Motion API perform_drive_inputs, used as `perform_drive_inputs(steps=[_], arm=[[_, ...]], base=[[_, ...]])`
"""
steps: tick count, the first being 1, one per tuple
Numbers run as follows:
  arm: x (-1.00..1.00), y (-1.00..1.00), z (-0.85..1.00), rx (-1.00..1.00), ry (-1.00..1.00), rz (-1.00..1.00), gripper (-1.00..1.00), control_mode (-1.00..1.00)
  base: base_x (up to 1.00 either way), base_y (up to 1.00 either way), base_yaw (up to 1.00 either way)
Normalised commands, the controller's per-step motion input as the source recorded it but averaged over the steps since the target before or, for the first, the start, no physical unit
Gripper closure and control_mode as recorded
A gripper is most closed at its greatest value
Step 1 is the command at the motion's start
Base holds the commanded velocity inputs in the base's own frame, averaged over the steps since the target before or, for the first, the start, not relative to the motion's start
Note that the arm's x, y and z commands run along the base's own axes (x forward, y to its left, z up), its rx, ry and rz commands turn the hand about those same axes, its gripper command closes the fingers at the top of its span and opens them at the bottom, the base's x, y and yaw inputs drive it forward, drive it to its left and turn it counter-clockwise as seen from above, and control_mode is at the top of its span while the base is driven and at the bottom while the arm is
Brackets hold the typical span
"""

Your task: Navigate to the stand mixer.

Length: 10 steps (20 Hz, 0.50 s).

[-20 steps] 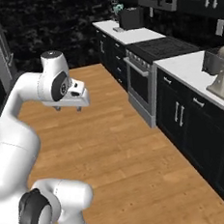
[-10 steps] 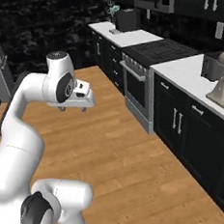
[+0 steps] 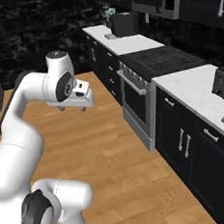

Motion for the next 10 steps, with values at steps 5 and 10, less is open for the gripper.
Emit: perform_drive_inputs(steps=[5, 10], arm=[[0.00, 0.00, 0.00, 0.00, 0.00, 0.00, -1.00, 1.00], [0.00, 0.00, 0.00, 0.00, 0.00, 0.00, -1.00, 1.00]], base=[[0.97, -0.24, -0.53], [0.66, -0.34, -0.74]])
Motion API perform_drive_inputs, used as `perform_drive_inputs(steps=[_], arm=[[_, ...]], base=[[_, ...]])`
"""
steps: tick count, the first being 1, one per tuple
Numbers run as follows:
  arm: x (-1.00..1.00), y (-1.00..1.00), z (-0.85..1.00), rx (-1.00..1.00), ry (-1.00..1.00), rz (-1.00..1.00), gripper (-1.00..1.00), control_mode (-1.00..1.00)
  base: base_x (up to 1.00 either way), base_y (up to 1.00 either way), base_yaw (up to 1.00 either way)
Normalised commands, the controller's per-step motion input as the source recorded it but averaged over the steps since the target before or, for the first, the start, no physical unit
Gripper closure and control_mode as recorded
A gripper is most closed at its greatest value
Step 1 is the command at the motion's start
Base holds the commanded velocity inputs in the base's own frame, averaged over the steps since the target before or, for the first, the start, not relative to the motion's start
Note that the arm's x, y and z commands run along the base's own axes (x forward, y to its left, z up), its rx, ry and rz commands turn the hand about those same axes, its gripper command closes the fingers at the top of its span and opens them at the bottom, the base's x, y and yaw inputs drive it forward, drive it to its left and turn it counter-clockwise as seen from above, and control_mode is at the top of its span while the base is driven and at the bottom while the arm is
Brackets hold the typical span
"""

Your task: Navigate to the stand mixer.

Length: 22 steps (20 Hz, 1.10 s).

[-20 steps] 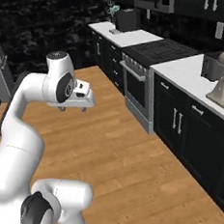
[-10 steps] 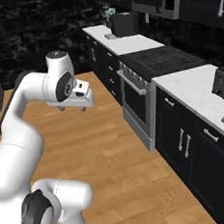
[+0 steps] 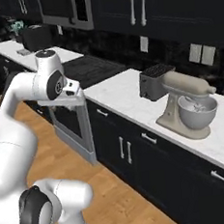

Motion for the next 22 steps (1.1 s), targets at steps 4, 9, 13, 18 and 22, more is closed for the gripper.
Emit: perform_drive_inputs(steps=[4, 9, 13, 18, 22], arm=[[0.00, 0.00, 0.00, 0.00, 0.00, 0.00, -1.00, 1.00], [0.00, 0.00, 0.00, 0.00, 0.00, 0.00, -1.00, 1.00], [0.00, 0.00, 0.00, 0.00, 0.00, 0.00, -1.00, 1.00], [0.00, 0.00, 0.00, 0.00, 0.00, 0.00, -1.00, 1.00], [0.00, 0.00, 0.00, 0.00, 0.00, 0.00, -1.00, 1.00]], base=[[0.46, -0.44, -0.80], [0.34, -0.56, -0.82], [0.21, -0.30, -0.66], [0.01, 0.00, -0.05], [0.00, 0.29, -0.06]])
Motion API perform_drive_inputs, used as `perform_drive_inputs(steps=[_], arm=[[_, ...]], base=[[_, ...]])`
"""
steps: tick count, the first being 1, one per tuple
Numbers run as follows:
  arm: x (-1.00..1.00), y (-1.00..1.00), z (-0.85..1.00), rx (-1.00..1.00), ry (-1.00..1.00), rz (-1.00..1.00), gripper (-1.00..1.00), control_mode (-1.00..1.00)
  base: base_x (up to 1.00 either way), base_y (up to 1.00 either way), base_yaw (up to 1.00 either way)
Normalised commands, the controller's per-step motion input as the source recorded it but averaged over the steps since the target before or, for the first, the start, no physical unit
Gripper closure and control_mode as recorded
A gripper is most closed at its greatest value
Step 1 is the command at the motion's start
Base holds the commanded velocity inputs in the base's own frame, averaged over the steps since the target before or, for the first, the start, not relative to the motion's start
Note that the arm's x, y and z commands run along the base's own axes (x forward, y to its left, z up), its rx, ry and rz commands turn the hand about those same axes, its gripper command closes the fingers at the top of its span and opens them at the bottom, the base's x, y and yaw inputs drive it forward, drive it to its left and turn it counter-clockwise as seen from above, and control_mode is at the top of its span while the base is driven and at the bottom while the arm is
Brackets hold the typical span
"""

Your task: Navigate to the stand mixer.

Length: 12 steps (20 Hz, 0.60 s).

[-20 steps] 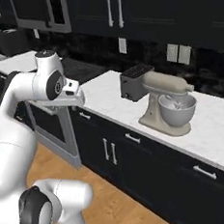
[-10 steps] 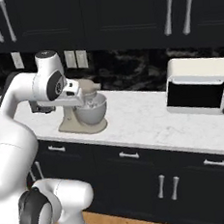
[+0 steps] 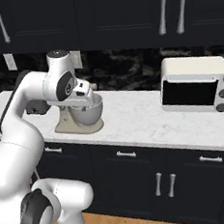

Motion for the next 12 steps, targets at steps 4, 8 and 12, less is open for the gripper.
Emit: perform_drive_inputs(steps=[4, 8, 12], arm=[[0.00, 0.00, 0.00, 0.00, 0.00, 0.00, -1.00, 1.00], [0.00, 0.00, 0.00, 0.00, 0.00, 0.00, -1.00, 1.00], [0.00, 0.00, 0.00, 0.00, 0.00, 0.00, -1.00, 1.00]], base=[[0.00, 0.69, -0.10], [0.11, 0.50, -0.06], [0.72, 0.03, 0.00]])
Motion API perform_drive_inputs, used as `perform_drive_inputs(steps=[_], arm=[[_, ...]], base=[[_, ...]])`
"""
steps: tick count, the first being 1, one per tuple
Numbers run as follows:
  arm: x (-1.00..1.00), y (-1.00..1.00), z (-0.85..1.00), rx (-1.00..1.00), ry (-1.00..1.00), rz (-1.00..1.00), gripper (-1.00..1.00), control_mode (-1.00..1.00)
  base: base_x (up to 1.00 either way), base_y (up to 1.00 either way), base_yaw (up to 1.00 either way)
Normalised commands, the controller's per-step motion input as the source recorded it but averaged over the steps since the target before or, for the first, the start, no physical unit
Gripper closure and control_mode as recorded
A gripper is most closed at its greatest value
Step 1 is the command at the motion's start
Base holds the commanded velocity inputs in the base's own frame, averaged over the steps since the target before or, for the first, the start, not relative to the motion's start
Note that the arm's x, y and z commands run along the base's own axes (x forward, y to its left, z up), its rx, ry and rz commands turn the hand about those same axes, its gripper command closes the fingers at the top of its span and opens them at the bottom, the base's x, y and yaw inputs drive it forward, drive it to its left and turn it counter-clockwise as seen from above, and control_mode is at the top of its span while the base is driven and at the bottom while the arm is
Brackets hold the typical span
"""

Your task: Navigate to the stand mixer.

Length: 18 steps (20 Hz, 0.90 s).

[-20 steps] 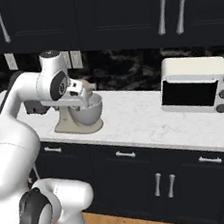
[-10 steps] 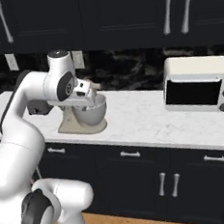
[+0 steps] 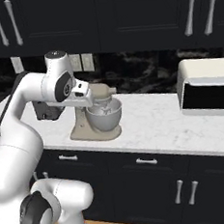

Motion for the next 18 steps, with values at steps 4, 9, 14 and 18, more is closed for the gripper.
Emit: perform_drive_inputs(steps=[4, 9, 14, 18], arm=[[0.00, 0.00, 0.00, 0.00, 0.00, 0.00, -1.00, 1.00], [0.00, 0.00, 0.00, 0.00, 0.00, 0.00, -1.00, 1.00], [0.00, 0.00, 0.00, 0.00, 0.00, 0.00, -1.00, 1.00], [0.00, 0.00, 0.00, 0.00, 0.00, 0.00, -1.00, 1.00]], base=[[1.00, 0.08, 0.00], [0.55, 0.00, 0.00], [0.00, 0.00, 0.00], [0.00, 0.00, 0.00]])
